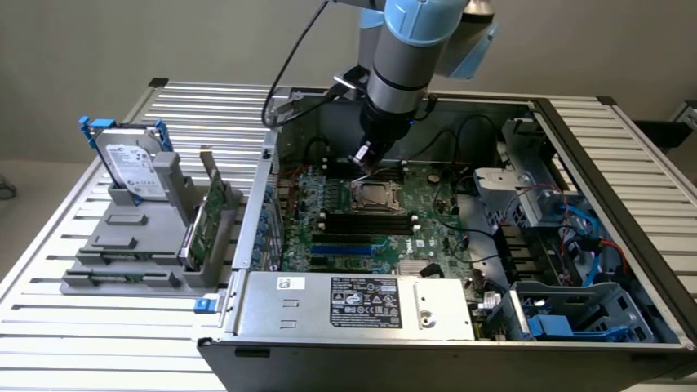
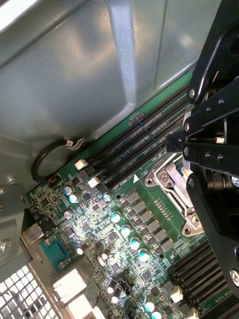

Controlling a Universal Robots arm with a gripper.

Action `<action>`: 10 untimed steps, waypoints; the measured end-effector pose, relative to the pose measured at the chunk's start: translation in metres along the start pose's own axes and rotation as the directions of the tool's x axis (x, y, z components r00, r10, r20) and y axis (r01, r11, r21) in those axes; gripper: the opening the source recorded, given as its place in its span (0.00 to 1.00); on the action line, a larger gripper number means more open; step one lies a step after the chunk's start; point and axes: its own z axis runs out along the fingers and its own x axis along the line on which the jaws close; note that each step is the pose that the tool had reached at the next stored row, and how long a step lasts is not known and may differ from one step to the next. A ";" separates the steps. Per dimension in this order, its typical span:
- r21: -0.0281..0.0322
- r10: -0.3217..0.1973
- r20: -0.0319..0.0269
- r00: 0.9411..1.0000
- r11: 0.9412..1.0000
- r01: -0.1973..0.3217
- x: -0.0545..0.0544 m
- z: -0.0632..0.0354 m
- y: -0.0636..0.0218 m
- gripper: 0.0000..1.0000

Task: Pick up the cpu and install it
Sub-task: 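Install the first cpu locking lever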

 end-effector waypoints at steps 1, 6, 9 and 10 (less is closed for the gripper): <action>0.000 0.000 0.000 1.000 1.000 0.000 -0.001 0.0003 0.0009 0.11; 0.000 0.000 0.000 1.000 1.000 0.000 -0.001 0.0010 0.0036 0.11; 0.000 0.000 0.000 1.000 1.000 0.000 -0.001 0.0011 0.0040 0.11; 0.001 0.000 -0.001 1.000 1.000 0.000 -0.001 0.0012 0.0040 0.11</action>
